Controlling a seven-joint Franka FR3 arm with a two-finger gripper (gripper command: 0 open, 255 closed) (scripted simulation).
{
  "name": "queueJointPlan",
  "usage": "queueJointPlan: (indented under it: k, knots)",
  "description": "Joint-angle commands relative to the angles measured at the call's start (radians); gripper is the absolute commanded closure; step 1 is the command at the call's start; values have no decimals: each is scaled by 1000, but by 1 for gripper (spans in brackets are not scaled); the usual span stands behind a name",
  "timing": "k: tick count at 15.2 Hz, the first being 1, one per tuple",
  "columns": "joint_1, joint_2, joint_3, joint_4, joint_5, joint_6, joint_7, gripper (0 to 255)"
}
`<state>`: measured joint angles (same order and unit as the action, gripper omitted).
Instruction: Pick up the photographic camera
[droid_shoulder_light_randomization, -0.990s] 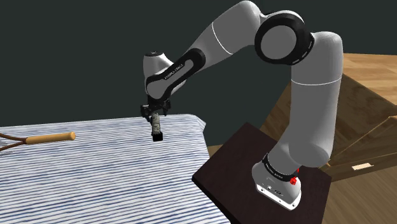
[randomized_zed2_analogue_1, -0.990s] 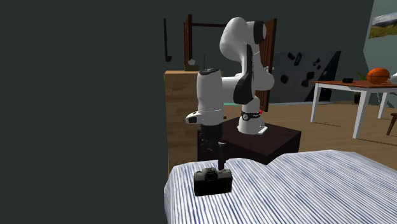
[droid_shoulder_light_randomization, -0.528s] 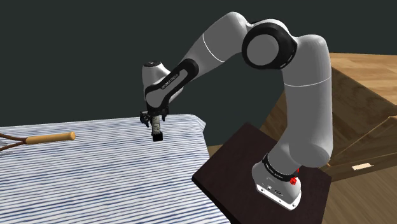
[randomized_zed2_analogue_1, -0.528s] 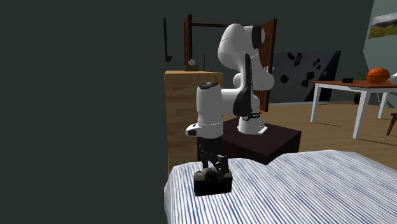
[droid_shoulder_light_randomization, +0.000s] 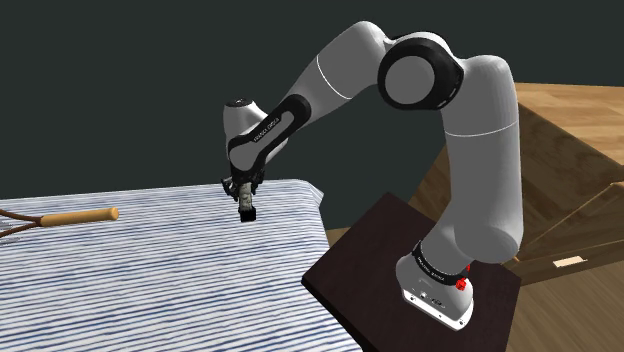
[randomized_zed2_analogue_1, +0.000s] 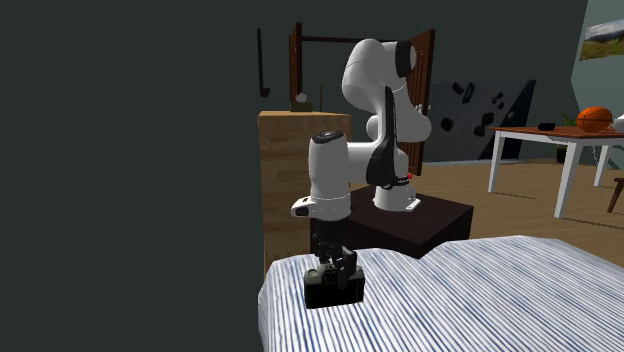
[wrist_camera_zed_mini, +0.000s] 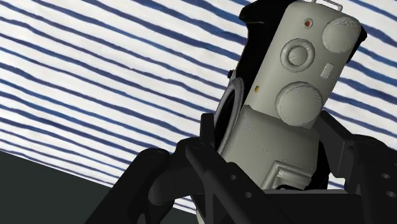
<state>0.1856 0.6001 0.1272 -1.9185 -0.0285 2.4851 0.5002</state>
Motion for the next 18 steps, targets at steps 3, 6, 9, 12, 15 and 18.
queueJointPlan:
  k: [3, 6, 9, 12, 15, 18]
  knots:
    - [0, 2, 0, 0, 0, 1, 0, 255]
    - [-1, -20, 2, -5, 2, -15, 0, 255]
    - [-4, -52, 6, -9, 6, -43, -1, 255]
    - [-6, -82, 9, -10, 10, -72, -3, 255]
    - [-9, -112, 11, -10, 14, -101, -4, 255]
    - [-11, -140, 14, -8, 17, -132, -5, 255]
